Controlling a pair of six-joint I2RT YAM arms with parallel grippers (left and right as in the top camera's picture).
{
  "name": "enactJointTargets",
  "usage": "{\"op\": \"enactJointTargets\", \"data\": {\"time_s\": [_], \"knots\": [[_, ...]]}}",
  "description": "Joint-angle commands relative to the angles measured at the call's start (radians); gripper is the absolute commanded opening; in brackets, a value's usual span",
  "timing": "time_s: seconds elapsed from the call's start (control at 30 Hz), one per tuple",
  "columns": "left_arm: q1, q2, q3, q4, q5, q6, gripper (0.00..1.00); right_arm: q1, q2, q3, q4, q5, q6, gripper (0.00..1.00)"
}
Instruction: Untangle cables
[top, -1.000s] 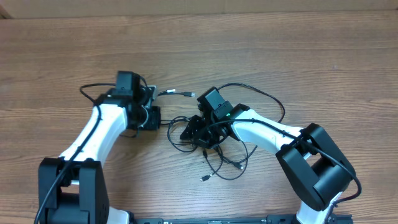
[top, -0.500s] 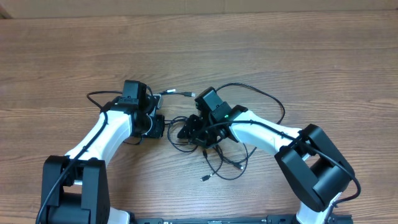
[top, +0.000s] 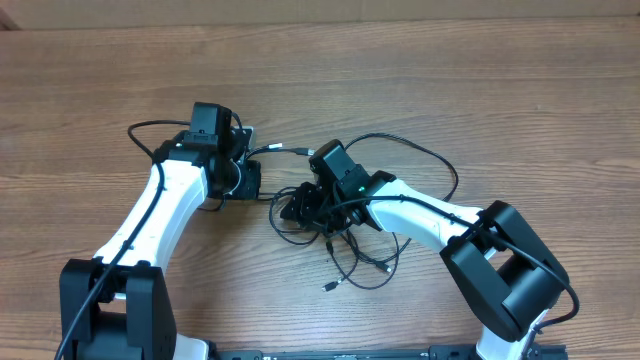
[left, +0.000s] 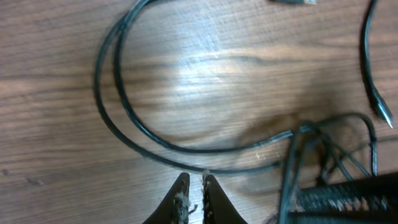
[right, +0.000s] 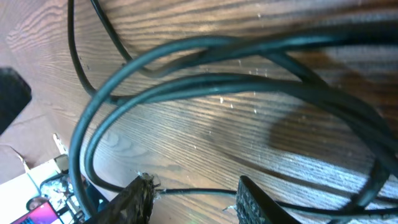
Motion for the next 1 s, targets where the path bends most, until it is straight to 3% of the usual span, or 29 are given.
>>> {"op": "enactJointTargets", "data": {"time_s": [0.0, 0.83, 0.97], "knots": [[0.003, 0.016, -0.04, 0.026, -0.042, -0.021, 0.11, 0.018, -0.032, -0.002, 0.016, 0.039, -0.006, 0.42], [-0.027, 0.197, -0.103, 0.088, 0.03, -0.017, 0.08, 0.068, -0.032, -0.002, 0.121, 0.14, 0.006, 0.43], [-0.029, 0.198, -0.103, 0.089, 0.032, -0.018, 0.08, 0.07, -0.032, -0.003, 0.115, 0.179, 0.06, 0.43]]}}
